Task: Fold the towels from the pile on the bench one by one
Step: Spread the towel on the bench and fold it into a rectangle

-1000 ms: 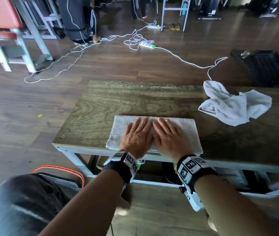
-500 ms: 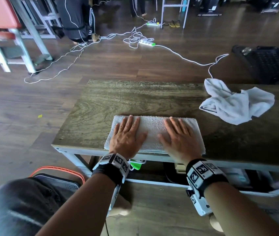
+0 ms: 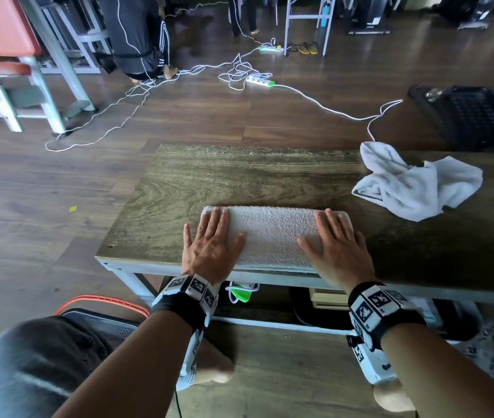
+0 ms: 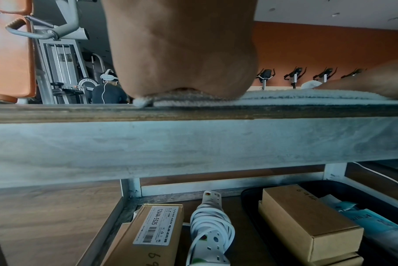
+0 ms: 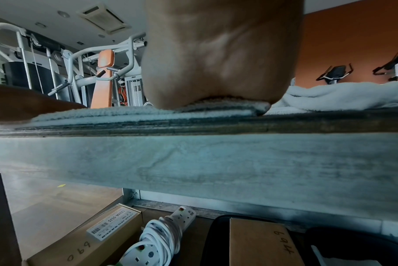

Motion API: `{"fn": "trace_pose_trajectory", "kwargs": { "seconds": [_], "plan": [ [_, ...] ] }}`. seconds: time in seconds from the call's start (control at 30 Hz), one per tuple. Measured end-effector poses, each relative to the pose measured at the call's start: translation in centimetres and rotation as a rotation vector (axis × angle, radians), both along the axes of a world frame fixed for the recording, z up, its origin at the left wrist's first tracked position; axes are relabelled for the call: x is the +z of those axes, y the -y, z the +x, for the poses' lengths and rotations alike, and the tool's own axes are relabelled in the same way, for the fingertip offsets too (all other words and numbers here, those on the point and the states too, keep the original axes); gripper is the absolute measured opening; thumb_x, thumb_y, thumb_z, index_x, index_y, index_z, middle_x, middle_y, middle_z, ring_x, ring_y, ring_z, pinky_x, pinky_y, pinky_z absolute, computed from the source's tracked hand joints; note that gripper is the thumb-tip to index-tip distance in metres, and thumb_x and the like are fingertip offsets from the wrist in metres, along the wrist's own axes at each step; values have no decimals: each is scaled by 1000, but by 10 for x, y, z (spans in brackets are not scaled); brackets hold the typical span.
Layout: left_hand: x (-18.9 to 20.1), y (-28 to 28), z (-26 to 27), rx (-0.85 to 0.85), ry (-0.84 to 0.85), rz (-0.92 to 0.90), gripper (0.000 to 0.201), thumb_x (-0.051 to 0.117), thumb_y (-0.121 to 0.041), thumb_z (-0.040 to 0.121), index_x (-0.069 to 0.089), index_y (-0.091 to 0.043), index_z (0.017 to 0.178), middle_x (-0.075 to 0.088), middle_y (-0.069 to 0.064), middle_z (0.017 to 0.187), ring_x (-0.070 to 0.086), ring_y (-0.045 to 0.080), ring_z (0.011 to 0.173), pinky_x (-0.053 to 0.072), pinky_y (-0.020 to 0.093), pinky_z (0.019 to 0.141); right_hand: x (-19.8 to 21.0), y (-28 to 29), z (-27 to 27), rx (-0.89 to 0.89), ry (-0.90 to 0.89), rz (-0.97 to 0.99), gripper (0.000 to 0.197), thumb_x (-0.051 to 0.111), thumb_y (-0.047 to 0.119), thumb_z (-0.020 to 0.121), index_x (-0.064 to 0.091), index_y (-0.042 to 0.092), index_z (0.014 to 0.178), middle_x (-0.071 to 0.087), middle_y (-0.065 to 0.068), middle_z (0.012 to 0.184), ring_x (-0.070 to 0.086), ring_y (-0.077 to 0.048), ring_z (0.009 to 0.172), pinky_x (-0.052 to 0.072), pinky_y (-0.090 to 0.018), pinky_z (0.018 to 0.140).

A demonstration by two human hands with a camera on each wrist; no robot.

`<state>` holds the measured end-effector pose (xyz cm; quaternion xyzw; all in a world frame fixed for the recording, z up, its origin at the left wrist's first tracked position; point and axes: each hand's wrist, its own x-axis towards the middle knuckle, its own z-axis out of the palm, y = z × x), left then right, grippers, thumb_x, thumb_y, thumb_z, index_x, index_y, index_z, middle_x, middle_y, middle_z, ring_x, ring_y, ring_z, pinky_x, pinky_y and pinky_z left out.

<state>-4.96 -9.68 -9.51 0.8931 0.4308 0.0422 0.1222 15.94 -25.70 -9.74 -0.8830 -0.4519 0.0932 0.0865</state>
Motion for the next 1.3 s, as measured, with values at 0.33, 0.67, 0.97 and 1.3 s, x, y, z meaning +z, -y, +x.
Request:
{"fn": "trace_pose_trajectory", "kwargs": {
  "seconds": [0.33,0.67,0.97,1.3],
  "plan": [
    [3,-1,0,71,-51,-72,78,8,-77,88,-7,-36,154,-11,-12,162,-10,23,150,-9,61,117,16,6,-6,140,157,187,53,38,53,97,56,15,128,45,-10,145,30,-30,143,25,-47,118],
    [37,27,4,244,-271,-27,80,22,-67,92,26,-10,147,25,19,153,22,39,139,9,66,110,18,17,-43,233,131,257,22,50,33,94,57,18,109,58,3,109,57,-16,99,48,-29,69],
    [35,19,-20,195,13,-179,49,53,-52,88,55,-11,116,46,15,121,41,33,116,38,48,100,11,21,-43,210,-62,94,84,55,39,94,5,19,159,16,-19,159,16,-40,149,18,-48,122],
    [78,33,8,280,816,-789,21,50,-5,95,49,-9,116,64,19,91,66,19,57,53,26,46,8,19,-60,457,-111,521,76,82,29,75,47,20,141,49,1,142,44,-17,133,34,-34,116]
  ]
}}
